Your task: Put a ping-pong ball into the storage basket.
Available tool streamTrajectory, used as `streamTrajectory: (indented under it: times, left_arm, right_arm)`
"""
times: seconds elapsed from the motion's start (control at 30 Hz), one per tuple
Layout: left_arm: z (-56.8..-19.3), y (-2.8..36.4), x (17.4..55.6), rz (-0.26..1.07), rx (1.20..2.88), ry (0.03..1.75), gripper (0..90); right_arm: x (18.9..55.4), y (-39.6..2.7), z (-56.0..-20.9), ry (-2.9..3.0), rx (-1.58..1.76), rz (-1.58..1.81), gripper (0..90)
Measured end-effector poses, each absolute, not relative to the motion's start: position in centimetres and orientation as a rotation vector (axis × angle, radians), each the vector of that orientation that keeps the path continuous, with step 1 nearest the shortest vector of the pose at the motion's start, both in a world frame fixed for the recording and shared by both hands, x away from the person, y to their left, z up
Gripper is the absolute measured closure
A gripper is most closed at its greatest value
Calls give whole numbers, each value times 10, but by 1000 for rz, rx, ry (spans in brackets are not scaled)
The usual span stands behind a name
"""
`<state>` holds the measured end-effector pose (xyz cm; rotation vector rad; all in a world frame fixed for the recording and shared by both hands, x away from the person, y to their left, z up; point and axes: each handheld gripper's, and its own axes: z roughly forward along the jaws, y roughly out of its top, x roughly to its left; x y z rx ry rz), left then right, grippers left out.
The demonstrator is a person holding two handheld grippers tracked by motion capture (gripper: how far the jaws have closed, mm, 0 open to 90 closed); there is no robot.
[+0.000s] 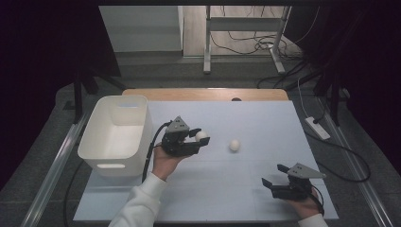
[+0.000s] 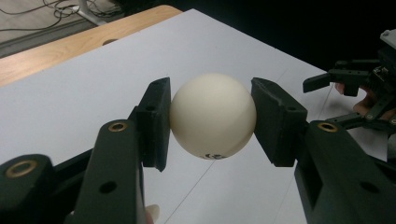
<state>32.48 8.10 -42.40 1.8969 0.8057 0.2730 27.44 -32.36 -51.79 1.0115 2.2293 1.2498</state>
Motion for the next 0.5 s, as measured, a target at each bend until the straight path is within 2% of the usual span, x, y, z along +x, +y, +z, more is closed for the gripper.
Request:
streamTrajectory:
  times: [0.5]
  left_arm:
    - [-414,89,323,297,1869,805,505]
  right_arm:
    - [274,-324,-518,2228,1013,1248,146]
